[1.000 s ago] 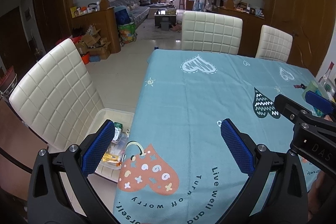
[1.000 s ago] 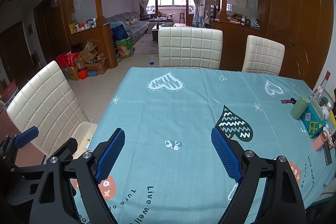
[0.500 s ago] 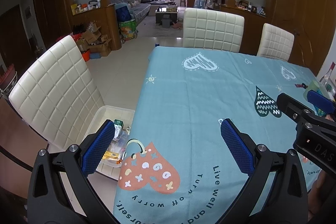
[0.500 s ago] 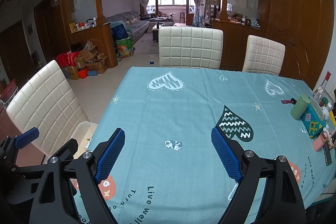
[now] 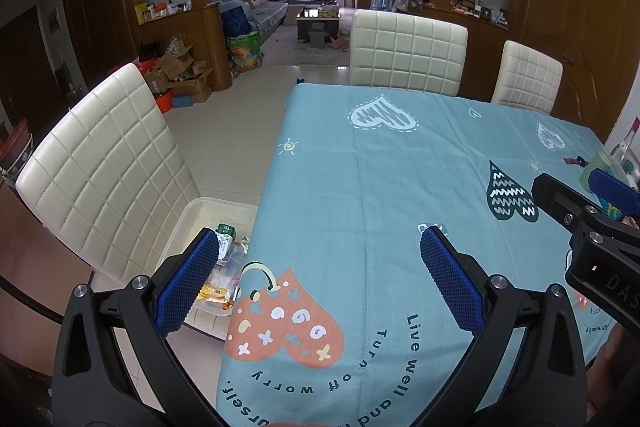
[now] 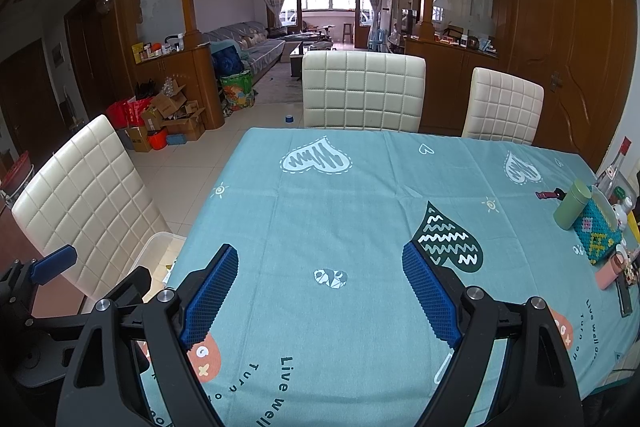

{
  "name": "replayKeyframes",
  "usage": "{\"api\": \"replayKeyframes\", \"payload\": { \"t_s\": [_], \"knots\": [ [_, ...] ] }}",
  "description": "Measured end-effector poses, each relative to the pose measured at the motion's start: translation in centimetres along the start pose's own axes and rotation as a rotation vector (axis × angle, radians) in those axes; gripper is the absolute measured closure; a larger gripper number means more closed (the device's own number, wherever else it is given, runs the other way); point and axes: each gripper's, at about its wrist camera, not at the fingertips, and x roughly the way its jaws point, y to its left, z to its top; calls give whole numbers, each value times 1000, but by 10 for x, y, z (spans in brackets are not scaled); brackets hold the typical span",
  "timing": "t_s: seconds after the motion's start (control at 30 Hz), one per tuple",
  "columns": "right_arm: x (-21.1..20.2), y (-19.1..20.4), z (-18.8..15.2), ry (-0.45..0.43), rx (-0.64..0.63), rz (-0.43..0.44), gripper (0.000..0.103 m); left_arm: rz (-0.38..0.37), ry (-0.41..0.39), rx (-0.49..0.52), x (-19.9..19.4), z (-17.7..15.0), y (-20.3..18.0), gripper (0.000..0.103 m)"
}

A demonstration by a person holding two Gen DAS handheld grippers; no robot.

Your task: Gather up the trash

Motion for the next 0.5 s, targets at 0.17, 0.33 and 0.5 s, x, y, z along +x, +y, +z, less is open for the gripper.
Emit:
{"api": "replayKeyframes", "payload": {
  "t_s": [0.17,0.33,0.5],
  "knots": [
    [0,2,0,0,0,0,21,-1,0,0,0,0,0,4],
    [0,0,0,-1,0,-1,21,-1,0,-1,-1,0,0,4],
    [0,0,0,0,0,-1,21,-1,1,-1,0,0,0,4]
  ]
}}
